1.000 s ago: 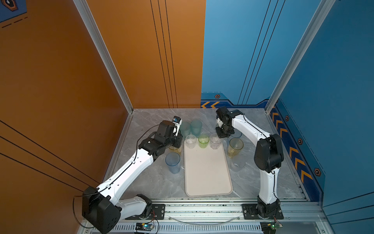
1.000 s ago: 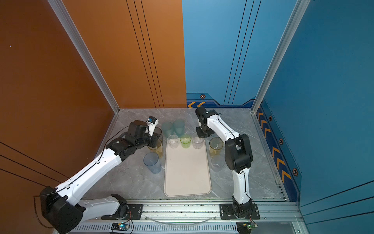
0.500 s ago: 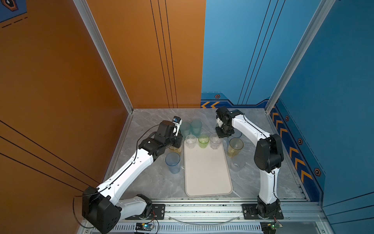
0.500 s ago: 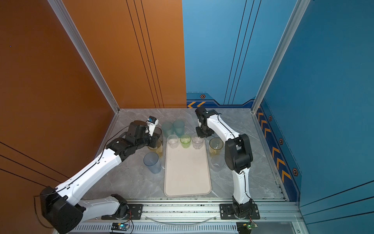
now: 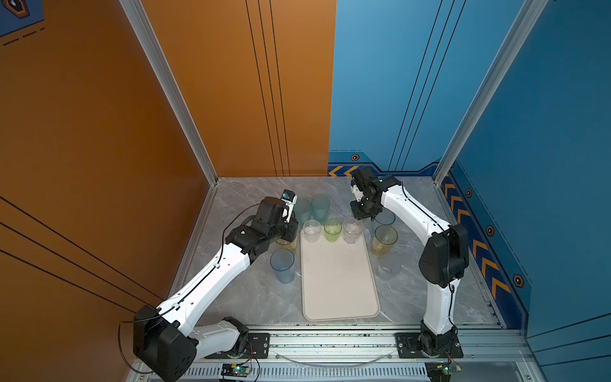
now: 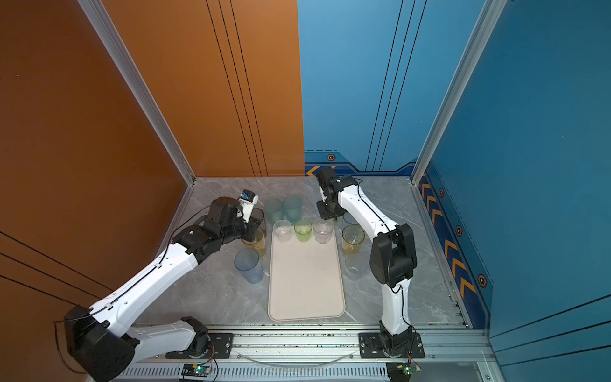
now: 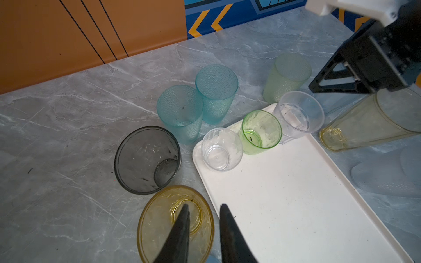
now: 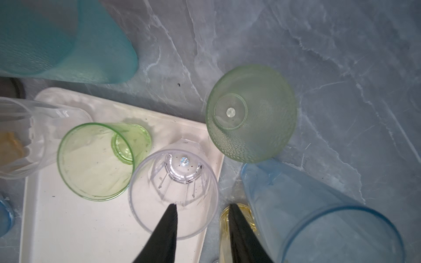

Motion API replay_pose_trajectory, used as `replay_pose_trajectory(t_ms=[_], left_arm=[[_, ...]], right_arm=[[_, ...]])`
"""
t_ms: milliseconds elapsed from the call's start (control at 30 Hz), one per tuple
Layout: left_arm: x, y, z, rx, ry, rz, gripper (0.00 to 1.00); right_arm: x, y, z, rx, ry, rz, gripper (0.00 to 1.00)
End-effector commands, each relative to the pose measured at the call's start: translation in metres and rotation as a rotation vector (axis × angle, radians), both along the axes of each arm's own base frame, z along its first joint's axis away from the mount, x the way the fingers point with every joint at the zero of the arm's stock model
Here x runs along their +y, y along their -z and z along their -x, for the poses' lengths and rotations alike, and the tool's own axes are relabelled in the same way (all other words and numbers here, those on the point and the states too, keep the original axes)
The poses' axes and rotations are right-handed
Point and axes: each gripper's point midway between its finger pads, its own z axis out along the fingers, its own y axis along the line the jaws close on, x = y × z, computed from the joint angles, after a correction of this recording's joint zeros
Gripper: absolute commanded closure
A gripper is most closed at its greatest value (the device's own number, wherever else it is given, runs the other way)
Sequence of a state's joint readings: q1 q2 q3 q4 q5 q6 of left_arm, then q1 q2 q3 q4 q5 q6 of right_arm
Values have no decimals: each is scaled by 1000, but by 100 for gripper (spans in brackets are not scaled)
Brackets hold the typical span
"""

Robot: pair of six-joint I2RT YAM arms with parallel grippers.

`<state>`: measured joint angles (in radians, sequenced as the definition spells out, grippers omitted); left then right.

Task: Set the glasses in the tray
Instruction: 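Raise the right gripper and move it toward the dotted green cup beyond the tray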

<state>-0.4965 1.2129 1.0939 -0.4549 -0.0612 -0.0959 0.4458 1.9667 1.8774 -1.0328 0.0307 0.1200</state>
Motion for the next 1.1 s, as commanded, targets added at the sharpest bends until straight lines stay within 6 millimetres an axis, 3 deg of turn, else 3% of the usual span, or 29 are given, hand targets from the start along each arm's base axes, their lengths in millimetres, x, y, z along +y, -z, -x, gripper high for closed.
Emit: replay_pose_trajectory(t_ms=[0, 133, 267, 600, 867, 1067], left_arm=[[4, 3, 6, 15, -5, -1, 75], [0, 5, 6, 27, 1, 3, 75], [-4, 7, 7, 37, 4, 10, 75], [-7, 1, 7, 35, 14, 26, 75], [-11, 2, 4, 46, 18, 28, 75], [-11, 4, 3, 48, 14, 23, 75]], right_arm=[[-3, -37, -3, -87, -13, 7, 65], [-10, -49, -16, -122, 7, 8, 69], [-22, -47, -31, -99, 47, -5, 72], [-46, -12, -63, 30, 71, -50, 75], [-59, 15, -72, 82, 87, -29, 75], [-58, 31, -74, 114, 81, -31, 75]])
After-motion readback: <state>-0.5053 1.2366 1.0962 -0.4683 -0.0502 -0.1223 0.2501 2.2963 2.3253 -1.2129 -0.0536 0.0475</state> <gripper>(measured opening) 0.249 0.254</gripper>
